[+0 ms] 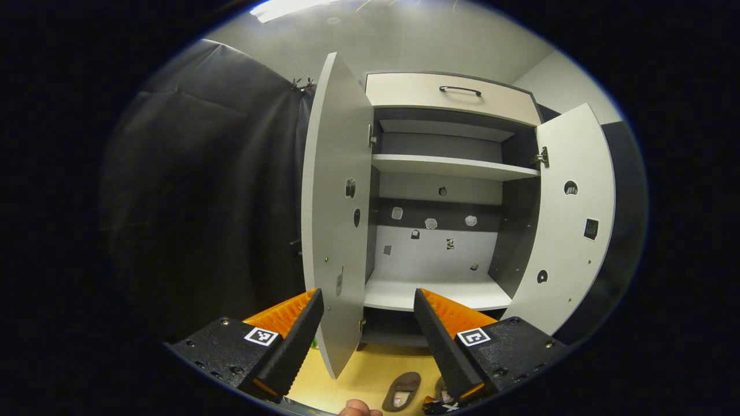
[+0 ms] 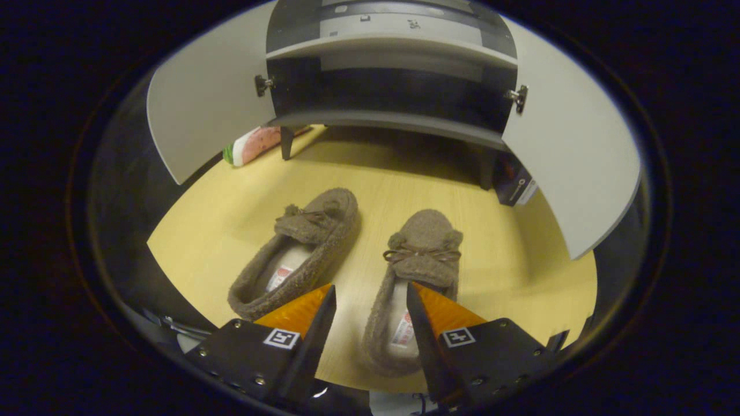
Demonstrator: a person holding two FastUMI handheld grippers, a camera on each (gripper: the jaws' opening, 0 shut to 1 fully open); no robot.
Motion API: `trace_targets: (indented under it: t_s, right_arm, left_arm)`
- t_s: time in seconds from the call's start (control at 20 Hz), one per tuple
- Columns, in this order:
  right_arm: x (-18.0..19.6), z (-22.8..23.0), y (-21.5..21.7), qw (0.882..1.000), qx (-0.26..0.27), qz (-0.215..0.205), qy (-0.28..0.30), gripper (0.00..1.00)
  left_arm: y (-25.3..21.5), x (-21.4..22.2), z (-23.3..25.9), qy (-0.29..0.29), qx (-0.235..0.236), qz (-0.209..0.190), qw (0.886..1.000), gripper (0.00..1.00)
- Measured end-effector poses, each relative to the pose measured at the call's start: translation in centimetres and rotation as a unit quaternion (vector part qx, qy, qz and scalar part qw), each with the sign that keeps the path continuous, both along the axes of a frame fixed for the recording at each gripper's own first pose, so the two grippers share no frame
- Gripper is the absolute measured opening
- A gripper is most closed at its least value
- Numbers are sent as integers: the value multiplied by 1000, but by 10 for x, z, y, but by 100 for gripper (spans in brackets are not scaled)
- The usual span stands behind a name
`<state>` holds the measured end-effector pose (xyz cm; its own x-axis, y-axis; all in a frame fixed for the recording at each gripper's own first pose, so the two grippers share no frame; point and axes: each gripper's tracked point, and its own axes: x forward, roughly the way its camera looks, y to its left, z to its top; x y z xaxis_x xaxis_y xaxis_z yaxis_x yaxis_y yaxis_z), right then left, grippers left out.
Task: Grab one shoe with the right hand and put it into the shoe cabinet, grab the other shoe with the left hand and put it into the shoe cabinet; then close the right door with the right hand and the left door with the left hand.
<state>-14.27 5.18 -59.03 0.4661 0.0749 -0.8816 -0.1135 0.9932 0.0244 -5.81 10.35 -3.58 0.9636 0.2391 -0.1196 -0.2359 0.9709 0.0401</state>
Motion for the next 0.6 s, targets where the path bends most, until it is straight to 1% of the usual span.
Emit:
trace_targets:
  t_s: [0.15, 0.25, 0.35, 0.45, 0.5, 0.55, 0.6]
  right_arm:
    - [7, -22, -6, 1000, -10, -5, 11, 75]
    - [21, -31, -7, 1000, -17, -4, -1, 75]
    - [29, -38, -9, 1000, -24, -6, 3, 75]
    - [43, -42, -7, 1000, -28, -8, -9, 75]
    - [44, -43, -14, 999, -50, -11, -11, 75]
    - [47, -42, -14, 999, -48, -9, -11, 59]
    - [53, -51, -18, 998, -65, -6, -9, 55]
  left_arm:
    - [5, -3, -4, 5, -3, 3, 1000, 96]
    - [5, -3, -7, 13, -3, 6, 1000, 96]
    - [12, -4, -16, 20, -3, 10, 1000, 96]
    - [13, -5, -20, 24, -1, 8, 1000, 96]
    - [12, -4, -21, 25, 0, 4, 1000, 96]
    - [11, -3, -23, 27, -1, 3, 1000, 94]
    - [11, -2, -24, 27, -3, 1, 1000, 97]
